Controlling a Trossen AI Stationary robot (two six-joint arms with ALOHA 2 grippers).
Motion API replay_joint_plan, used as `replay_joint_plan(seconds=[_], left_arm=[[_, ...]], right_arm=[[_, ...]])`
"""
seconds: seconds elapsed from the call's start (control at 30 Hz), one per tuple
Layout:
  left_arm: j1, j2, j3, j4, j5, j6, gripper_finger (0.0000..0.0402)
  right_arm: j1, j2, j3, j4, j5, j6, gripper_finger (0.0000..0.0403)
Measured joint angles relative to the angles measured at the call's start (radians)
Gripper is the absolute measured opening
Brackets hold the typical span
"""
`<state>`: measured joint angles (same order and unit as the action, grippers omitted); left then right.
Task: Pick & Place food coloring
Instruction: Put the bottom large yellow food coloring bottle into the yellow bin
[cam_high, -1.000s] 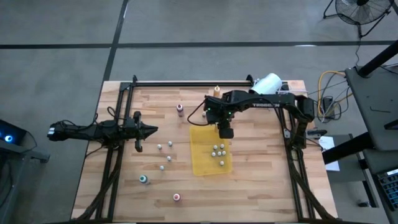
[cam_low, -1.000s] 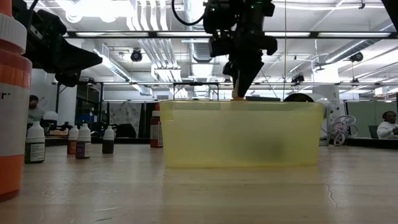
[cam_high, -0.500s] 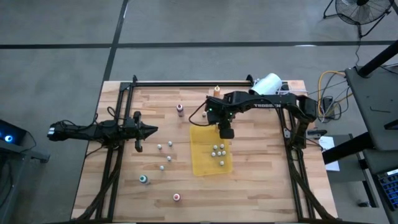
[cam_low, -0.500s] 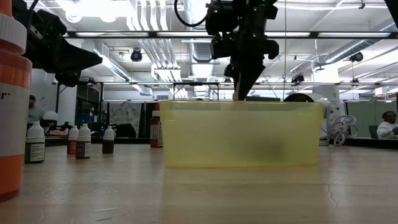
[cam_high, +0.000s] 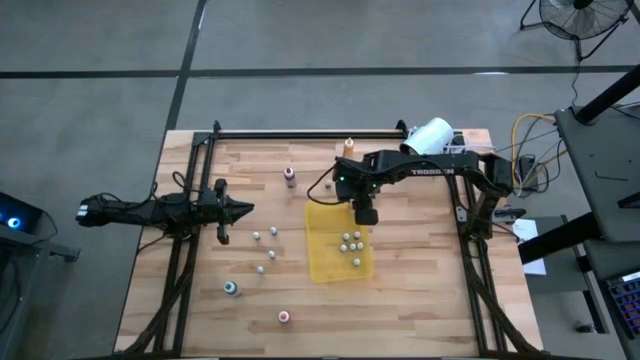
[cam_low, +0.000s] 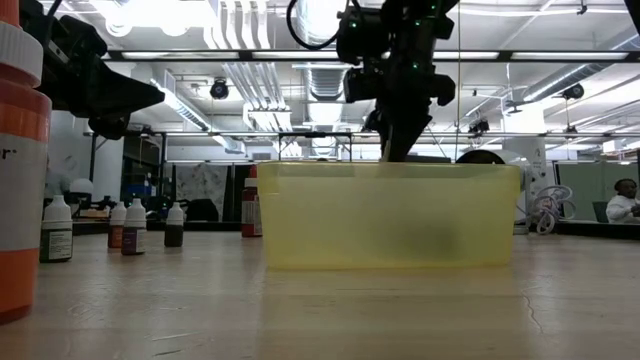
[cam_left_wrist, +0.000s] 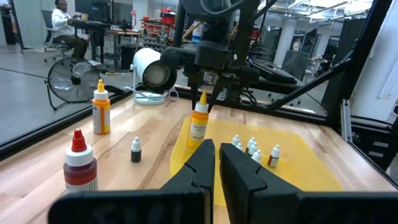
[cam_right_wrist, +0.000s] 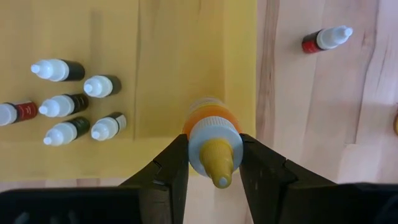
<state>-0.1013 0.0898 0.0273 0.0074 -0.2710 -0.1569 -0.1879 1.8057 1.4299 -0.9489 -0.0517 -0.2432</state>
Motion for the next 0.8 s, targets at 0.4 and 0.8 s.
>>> replay_joint_plan(seconds=[0.4, 0.8], left_arm=[[0.0, 0.0, 0.0, 0.0, 0.0, 0.0, 0.0], [0.0, 0.0, 0.0, 0.0, 0.0, 0.0, 0.0]], right_arm=[[0.0, 0.0, -0.029, 0.027, 0.0, 0.0, 0.0109], [0.0, -0.002, -0.06, 0.069, -0.001, 0.0, 0.0109]])
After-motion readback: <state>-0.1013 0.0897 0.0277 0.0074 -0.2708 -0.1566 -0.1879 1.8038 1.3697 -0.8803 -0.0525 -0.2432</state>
